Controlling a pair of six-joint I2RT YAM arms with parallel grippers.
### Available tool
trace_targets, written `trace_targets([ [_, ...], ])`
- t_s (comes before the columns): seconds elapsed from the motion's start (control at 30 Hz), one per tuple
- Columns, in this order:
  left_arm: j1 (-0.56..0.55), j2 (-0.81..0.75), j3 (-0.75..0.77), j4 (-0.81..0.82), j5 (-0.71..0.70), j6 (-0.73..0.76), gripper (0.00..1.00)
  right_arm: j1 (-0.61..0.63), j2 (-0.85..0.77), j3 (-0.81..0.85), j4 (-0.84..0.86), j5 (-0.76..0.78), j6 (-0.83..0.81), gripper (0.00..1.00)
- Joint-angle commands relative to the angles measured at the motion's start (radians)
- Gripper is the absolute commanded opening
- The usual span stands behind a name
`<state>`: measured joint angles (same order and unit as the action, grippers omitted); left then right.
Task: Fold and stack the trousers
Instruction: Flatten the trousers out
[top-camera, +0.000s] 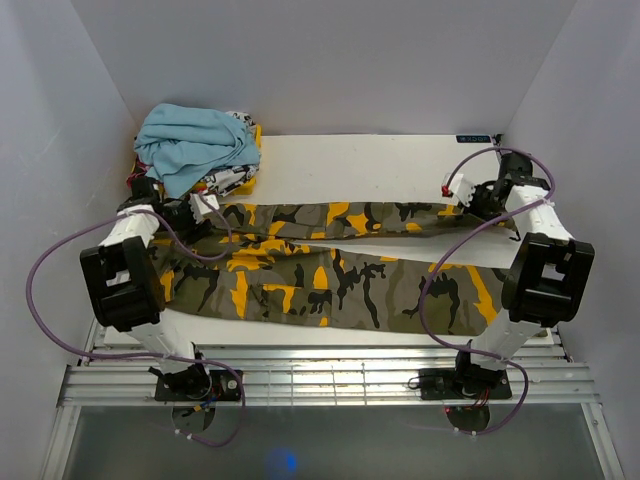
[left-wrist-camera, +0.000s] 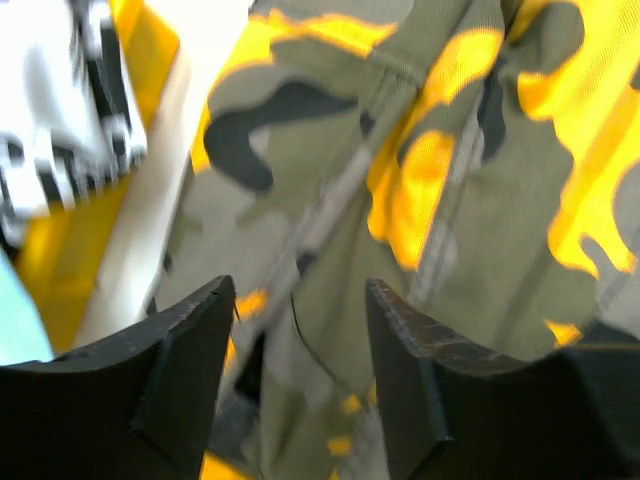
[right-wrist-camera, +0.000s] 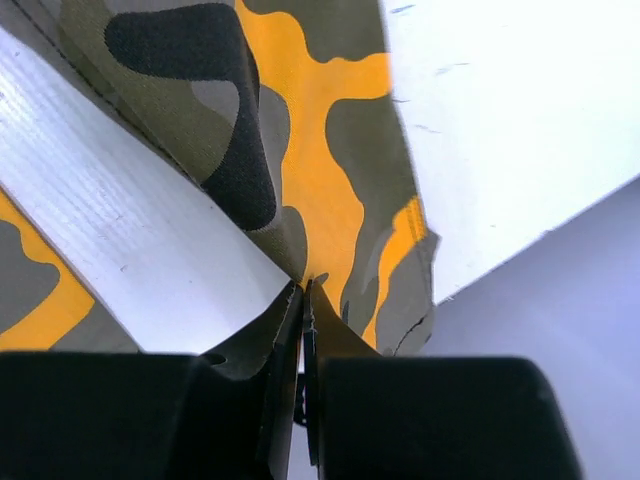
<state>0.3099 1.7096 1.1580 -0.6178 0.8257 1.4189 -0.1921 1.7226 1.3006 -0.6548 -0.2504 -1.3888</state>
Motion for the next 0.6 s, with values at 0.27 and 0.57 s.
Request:
trace_targets([
  [0.27, -0.132, 0.050, 0.009, 0.142, -0.034, 0.038, 0.54, -0.012, -0.037, 0.110, -0.008, -0.024, 0.094, 0.08],
  [0.57, -0.169, 0.076, -0.003, 0.099, -0.039, 0.083, 0.58, -0.013, -0.021, 0.285, 0.030, -0.061, 0.249, 0.08],
])
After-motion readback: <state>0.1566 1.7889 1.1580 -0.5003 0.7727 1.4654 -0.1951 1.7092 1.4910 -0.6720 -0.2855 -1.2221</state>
